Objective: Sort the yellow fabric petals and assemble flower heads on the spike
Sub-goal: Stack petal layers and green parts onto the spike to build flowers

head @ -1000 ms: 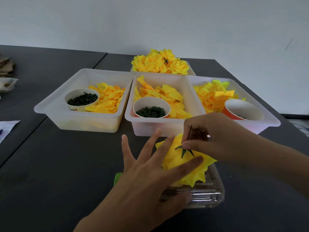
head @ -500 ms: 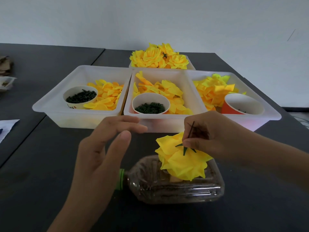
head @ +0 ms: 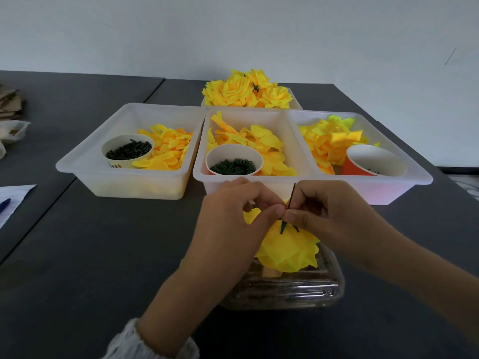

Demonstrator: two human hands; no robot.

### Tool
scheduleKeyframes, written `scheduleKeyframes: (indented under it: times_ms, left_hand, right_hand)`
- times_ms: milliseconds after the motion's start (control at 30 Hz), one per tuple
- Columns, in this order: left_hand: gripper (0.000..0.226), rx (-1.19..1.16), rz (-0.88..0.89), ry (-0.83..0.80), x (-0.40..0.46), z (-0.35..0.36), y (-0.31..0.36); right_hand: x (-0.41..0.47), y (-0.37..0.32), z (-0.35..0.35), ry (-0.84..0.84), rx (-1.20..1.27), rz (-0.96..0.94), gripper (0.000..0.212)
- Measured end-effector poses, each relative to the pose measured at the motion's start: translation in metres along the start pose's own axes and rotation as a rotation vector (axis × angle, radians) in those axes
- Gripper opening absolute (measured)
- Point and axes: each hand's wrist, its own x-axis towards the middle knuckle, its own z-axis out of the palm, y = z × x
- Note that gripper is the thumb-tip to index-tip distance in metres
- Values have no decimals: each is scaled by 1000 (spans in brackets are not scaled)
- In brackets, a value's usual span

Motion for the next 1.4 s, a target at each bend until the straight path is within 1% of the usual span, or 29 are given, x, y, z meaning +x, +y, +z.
scheduleKeyframes:
  times_ms: [67, 100, 233, 400, 467, 567, 600, 700, 800, 900, 1000, 1033, 1133, 1233, 1300, 1400]
  left_hand:
    - [16, 27, 4, -8, 3, -1, -2]
    - [15, 39, 2, -17, 2, -2, -3]
    - [5, 41, -4, -29, -6, 0, -4]
    - [6, 228, 149, 54, -11, 3, 3]
    - [11, 337, 196, 83, -14, 6, 9]
    - [3, 510, 272, 92, -16, 10, 15]
    - [7, 554, 295, 94, -16, 11, 16]
    - [11, 585, 336, 80, -17, 11, 16]
    - [9, 564, 321, 96, -24, 13, 12]
    - [11, 554, 331, 106, -25, 17, 6]
    - [4, 534, 338, 88, -27, 19, 3]
    - [6, 535, 338, 79, -28, 19, 2]
    - [25, 561, 348, 37, -30, 20, -1]
    - [27, 538, 349, 1, -31, 19, -1]
    - [25, 534, 334, -17, -30, 17, -2]
    - [18, 417, 212, -44, -25, 4, -2]
  right_hand:
    - [-6, 0, 5, 69, 21, 2, 14]
    - [-9, 0, 8, 102, 43, 8, 13]
    - [-16, -1, 20, 250, 125, 64, 11]
    - [-20, -5, 34, 423, 129, 98, 16]
    - [-22, -6, 38, 466, 88, 103, 18]
    - [-24, -6, 44, 520, -19, 92, 22]
    - [-25, -7, 46, 536, -37, 91, 23]
    - [-26, -7, 52, 566, -79, 67, 20]
    - [-27, -8, 58, 613, -208, -27, 15]
    - [-28, -5, 60, 612, -289, -45, 12]
    - [-31, 0, 61, 591, -308, -13, 17]
    - [-32, 1, 61, 587, -307, 8, 17]
    - [-31, 5, 63, 581, -304, 51, 15]
    - [-31, 5, 61, 561, -314, 48, 15]
    - [-29, 3, 54, 511, -365, 56, 18]
    - [-23, -8, 33, 316, -448, 66, 21]
